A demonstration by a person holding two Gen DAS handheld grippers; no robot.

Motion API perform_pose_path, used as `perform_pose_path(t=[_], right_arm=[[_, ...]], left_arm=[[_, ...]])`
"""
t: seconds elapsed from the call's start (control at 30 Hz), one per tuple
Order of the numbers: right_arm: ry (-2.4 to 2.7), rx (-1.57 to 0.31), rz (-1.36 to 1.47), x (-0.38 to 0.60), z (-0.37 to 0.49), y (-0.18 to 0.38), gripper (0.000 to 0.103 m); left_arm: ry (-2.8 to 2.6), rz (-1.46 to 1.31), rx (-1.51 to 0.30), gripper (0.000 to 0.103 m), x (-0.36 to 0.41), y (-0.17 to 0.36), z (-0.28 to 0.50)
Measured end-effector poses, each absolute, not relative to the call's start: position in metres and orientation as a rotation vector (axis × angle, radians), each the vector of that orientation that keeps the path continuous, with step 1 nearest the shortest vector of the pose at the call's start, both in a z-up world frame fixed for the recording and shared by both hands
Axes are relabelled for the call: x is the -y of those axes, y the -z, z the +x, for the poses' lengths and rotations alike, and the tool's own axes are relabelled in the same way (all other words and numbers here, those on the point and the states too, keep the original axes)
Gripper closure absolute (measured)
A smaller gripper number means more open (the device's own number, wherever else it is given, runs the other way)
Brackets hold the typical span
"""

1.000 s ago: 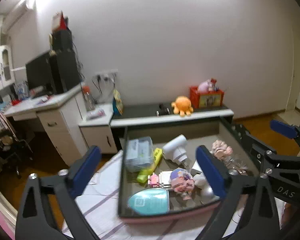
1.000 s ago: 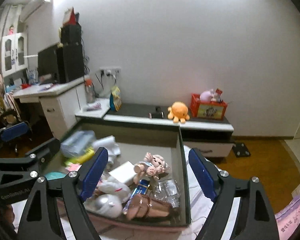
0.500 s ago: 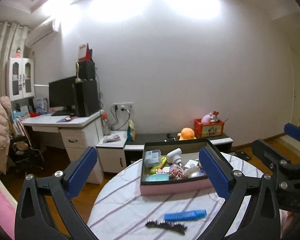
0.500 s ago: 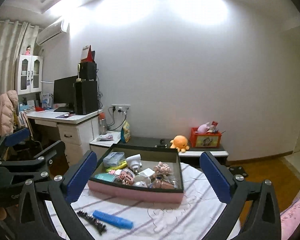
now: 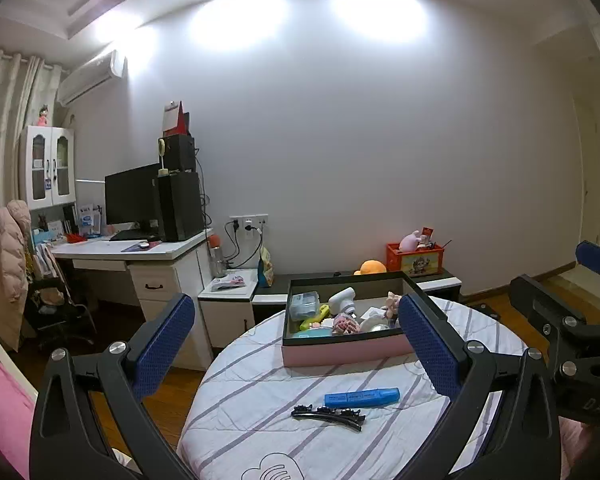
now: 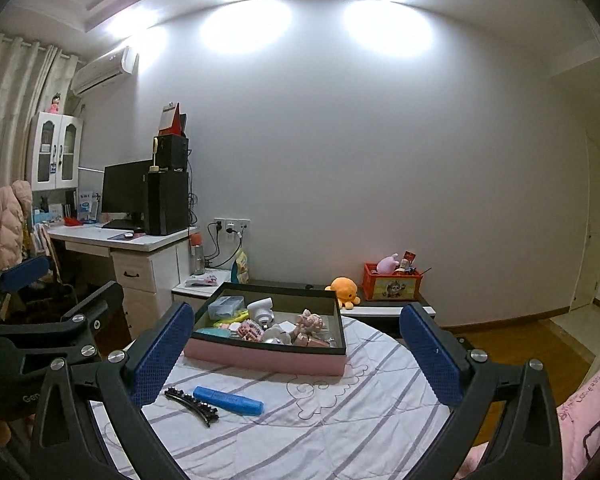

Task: Organize rigid objects
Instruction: 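Withdraw both tools from the pink box back over the bed, then grasp the blue highlighter with the right gripper while the left reaches the hair clip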

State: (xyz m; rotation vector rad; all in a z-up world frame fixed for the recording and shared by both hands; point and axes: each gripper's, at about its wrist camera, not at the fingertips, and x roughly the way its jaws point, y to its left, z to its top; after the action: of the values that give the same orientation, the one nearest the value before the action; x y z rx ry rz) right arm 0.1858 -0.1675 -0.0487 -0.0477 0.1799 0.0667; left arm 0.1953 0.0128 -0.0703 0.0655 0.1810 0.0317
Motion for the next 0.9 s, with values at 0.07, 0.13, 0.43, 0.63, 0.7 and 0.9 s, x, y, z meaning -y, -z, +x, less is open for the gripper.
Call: perform_pose_path(t=[0.07,0.13,0.43,0.63,0.7,0.9], right_arm=[[-0.070,-0.184,-0.052,0.171,0.186,0.049,0.000],[-0.077,-0.190,-0.056,0.171,0.188,0.052,0.000],[-0.171,-0.379,-0.155,0.162,0.247,0.107,0.000],[-0.239,-0.570,-0.227,0.153,0.310,0.167,0.000],[-0.270,-0.616,-0.266,0.146,0.327,0.181,0.000],[-0.364,-0.710,-0.374,0.122,0.360,0.209,0.006]], left_arm=[[-0.032,0.061,-0.194,0.000,-0.012,0.073,0.196],[-0.030,0.054,-0.214,0.000,-0.012,0.079,0.202],[-0.024,-0.017,-0.467,0.000,-0.032,0.142,0.249],[-0.039,-0.046,-0.581,0.000,-0.043,0.178,0.272],[-0.038,-0.037,-0.613,0.000,-0.044,0.187,0.278],[-0.019,-0.033,-0.666,0.000,-0.043,0.203,0.292]])
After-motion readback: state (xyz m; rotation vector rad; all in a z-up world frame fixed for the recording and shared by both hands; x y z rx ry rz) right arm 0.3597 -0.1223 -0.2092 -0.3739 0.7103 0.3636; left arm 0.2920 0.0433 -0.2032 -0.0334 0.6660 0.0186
